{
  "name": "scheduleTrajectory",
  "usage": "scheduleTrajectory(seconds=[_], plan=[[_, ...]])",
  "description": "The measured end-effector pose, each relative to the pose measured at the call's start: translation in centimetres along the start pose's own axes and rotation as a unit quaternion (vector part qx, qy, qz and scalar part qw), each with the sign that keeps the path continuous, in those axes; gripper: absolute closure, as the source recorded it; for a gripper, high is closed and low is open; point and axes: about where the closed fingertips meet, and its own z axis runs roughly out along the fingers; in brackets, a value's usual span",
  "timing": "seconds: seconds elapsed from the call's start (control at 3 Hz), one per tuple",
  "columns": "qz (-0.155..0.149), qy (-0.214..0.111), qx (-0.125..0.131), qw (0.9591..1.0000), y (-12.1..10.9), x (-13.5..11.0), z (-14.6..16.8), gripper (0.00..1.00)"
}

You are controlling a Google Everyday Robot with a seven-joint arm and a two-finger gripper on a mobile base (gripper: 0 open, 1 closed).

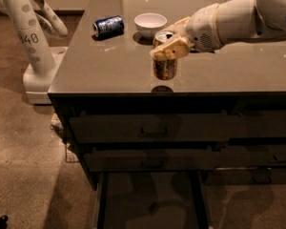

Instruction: Place orange can into bottom drawer

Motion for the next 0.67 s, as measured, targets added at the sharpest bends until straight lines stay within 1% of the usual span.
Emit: scheduleTrajectory(seconds=[0.33, 0.67], plan=[[0.0, 0.0, 0.0, 1.0, 0.0, 0.0, 0.0, 1.0], [-0.008, 0.005, -0.023, 0.9997, 1.6, 0.5, -0.2, 1.0]])
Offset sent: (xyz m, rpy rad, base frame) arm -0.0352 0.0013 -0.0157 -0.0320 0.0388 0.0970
